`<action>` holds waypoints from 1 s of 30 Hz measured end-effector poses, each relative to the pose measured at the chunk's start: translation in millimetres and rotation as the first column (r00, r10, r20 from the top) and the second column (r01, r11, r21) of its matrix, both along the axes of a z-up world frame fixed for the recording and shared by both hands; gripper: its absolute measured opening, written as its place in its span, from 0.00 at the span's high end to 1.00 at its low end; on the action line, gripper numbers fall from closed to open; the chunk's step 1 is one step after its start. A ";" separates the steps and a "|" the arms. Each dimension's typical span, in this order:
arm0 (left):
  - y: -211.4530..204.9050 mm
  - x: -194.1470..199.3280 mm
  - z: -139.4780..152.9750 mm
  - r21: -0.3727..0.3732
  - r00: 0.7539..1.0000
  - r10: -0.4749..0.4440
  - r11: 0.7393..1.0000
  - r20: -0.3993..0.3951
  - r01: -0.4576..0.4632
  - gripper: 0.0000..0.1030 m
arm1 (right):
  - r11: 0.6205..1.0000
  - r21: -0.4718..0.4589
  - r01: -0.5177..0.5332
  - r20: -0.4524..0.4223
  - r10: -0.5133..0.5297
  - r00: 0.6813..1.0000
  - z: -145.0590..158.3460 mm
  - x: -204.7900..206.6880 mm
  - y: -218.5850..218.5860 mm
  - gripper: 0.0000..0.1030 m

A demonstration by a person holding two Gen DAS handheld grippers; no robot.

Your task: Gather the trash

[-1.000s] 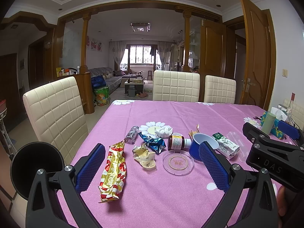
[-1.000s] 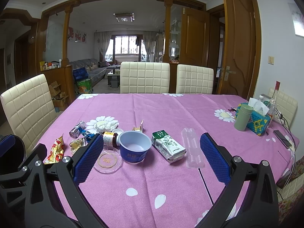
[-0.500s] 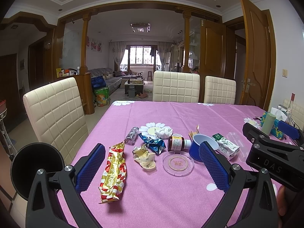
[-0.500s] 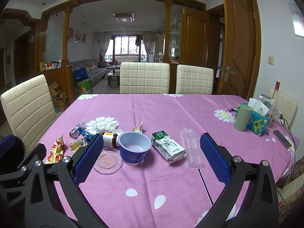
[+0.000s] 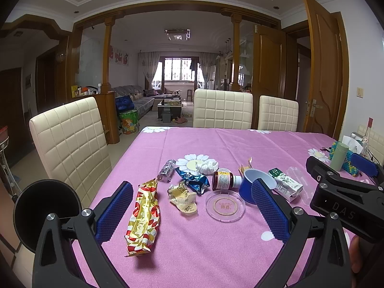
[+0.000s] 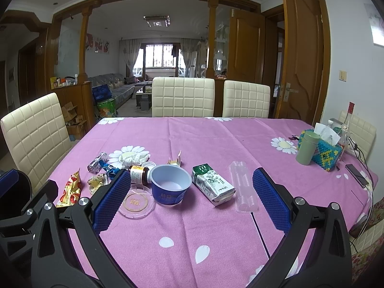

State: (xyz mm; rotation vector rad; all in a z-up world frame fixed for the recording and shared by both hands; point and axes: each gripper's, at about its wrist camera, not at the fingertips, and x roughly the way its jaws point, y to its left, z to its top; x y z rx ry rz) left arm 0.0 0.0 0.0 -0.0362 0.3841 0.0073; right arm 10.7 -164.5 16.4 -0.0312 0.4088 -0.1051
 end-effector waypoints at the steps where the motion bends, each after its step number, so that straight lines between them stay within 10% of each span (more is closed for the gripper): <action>1: 0.0 0.0 0.0 0.000 1.000 0.000 1.000 0.000 0.000 0.06 | 1.000 0.000 0.000 0.000 0.000 1.000 -0.1 0.1 -0.1 0.03; 30: 0.0 -0.1 0.0 0.000 1.000 0.000 1.000 0.000 0.000 0.06 | 1.000 0.001 -0.001 -0.008 0.001 1.000 -3.4 1.7 1.2 0.03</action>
